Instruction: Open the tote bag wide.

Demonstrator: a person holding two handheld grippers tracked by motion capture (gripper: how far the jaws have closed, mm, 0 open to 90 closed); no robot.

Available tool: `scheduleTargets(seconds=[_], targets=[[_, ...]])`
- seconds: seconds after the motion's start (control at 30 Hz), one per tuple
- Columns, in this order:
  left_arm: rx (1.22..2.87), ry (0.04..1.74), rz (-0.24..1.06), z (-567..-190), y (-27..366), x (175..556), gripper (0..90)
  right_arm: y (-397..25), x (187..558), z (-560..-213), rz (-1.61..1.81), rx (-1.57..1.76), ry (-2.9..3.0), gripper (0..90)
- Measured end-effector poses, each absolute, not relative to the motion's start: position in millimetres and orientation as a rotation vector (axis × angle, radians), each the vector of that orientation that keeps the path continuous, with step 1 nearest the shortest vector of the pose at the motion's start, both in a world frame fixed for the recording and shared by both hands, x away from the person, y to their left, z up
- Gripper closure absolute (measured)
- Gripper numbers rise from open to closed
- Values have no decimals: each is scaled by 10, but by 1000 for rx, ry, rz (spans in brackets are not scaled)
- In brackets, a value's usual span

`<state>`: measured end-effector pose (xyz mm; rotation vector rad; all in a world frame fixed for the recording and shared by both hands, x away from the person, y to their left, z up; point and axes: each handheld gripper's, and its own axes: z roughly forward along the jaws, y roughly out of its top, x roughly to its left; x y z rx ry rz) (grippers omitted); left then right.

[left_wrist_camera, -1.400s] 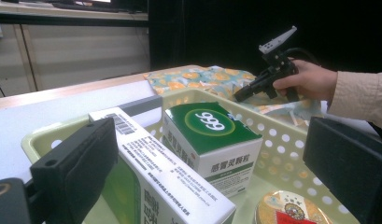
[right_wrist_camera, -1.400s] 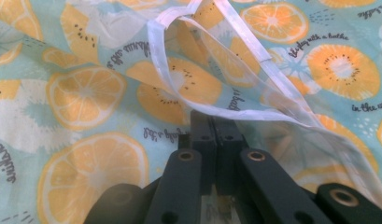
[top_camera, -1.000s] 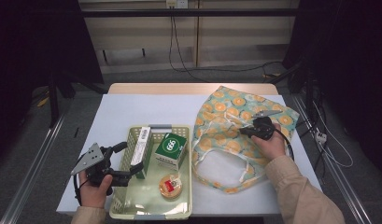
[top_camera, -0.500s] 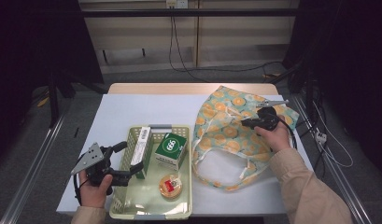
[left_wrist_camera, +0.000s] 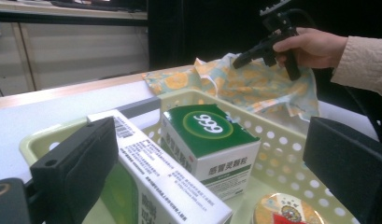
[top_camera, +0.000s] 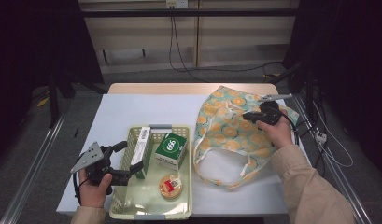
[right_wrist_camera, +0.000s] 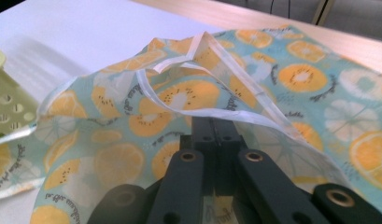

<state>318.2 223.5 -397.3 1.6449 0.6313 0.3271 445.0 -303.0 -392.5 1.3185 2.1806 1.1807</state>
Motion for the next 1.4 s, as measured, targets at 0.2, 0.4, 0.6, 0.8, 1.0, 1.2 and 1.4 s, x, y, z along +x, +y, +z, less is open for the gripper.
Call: scheduleTargets(seconds=[0.2, 0.4, 0.6, 0.8, 1.0, 1.2, 1.4], targets=[[1651, 622, 319, -3936, 2216, 3196, 30, -3048, 4454, -3738, 1193, 1296, 2134, 900], [1640, 624, 309, -3881, 2232, 3212, 30, -3045, 4463, -3621, 1178, 1278, 2126, 900], [1646, 613, 304, -3860, 2213, 3219, 30, -3029, 4483, -3664, 1186, 1286, 2111, 900], [1651, 611, 300, -3877, 2206, 3226, 30, -2950, 4490, -3918, 1190, 1307, 2137, 875], [1657, 612, 297, -3900, 2192, 3233, 30, -2910, 4499, -4138, 1186, 1357, 2153, 790], [1661, 618, 293, -3922, 2180, 3234, 30, -2872, 4482, -4072, 1132, 1388, 2217, 601], [1663, 614, 289, -3928, 2168, 3234, 30, -2861, 4388, -3891, 1151, 1335, 2265, 533]])
